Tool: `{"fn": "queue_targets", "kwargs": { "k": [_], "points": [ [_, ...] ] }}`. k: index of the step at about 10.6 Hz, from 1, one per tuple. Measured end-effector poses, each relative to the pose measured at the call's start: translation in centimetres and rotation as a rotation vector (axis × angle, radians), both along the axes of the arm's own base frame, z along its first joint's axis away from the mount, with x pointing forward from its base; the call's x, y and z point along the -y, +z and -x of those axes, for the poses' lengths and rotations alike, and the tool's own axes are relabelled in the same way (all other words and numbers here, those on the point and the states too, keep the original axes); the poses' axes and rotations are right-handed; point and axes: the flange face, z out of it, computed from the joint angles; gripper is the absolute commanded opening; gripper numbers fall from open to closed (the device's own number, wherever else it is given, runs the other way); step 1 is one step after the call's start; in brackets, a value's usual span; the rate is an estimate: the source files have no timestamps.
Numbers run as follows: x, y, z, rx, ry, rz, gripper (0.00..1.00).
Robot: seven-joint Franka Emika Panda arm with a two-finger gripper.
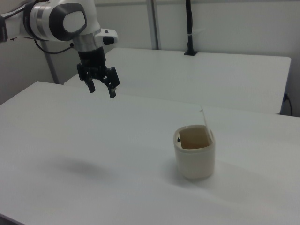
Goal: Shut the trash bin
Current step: 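Move the gripper toward the open lid of the cream trash bin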
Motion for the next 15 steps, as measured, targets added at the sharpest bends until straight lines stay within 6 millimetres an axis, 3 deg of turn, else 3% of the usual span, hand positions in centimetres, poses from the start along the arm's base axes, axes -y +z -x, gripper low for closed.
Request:
{"fn": "queue_targets", "kwargs": {
  "k": [3,4,5,7,8,9,12,15],
  "points": [
    [1.2,0.2,0.0,0.003,-0.02,0.003,1.0],
    [1.6,0.2,0.0,0.005,-0.028,0.004,0.95],
    [1.8,0.3,0.0,0.006,-0.03,0.004,0.83],
    [1.8,0.3,0.0,0.006,-0.008,0.005,0.29],
    [1.8,0.3,0.0,0.006,0.004,0.005,0.1],
    [2.0,0.3,0.0,0.006,0.002,0.006,0.0],
    [3.8,1.0,0.1,0.019,-0.059,0.006,0.0],
    [9.7,1.3,0.2,0.034,-0.201,0.017,0.0]
  ]
}}
